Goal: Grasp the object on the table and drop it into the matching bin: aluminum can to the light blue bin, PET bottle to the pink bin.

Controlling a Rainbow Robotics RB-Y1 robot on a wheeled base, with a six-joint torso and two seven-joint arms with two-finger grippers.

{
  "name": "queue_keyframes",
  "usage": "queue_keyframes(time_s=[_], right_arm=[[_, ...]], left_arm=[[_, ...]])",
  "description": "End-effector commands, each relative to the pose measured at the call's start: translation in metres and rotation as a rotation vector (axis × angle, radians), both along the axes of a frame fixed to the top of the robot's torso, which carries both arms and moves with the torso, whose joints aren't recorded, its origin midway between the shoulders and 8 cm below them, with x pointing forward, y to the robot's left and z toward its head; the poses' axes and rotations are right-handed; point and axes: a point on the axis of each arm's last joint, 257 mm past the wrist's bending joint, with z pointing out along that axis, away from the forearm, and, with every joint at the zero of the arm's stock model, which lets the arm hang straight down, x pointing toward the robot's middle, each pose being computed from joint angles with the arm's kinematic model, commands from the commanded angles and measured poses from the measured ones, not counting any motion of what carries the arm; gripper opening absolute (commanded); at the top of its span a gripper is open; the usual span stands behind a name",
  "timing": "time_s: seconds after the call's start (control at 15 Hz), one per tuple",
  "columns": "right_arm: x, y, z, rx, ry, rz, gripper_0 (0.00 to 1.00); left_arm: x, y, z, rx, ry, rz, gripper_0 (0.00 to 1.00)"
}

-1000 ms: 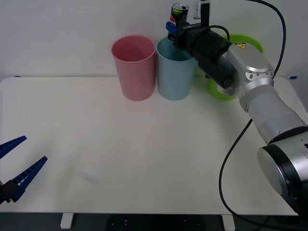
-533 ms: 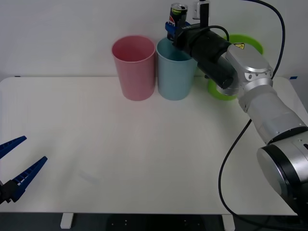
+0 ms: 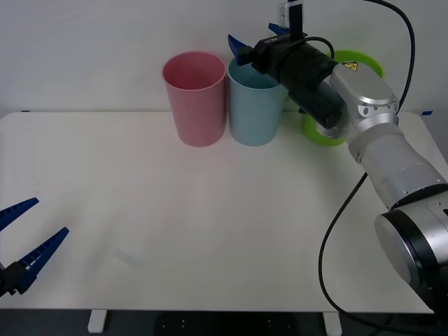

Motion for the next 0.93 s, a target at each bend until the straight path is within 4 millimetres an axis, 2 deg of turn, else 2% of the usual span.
queue_keyframes(time_s=[0.07, 0.4, 0.73, 0.93], right_arm=[[-0.002, -0.001, -0.001, 0.006, 0.004, 0.013, 1.00], [-0.020, -0.014, -0.004, 0.006, -0.012, 0.092, 1.00], [-0.063, -0.044, -0.012, -0.009, -0.074, 0.127, 1.00], [-0.095, -0.059, -0.027, -0.021, -0.075, 0.159, 1.00]], left_arm=[[0.000, 0.000, 0.000, 0.000, 0.000, 0.000, 1.00], [0.000, 0.000, 0.000, 0.000, 0.000, 0.000, 1.00], [0.000, 0.000, 0.000, 0.000, 0.000, 0.000, 1.00], [0.000, 0.000, 0.000, 0.000, 0.000, 0.000, 1.00]])
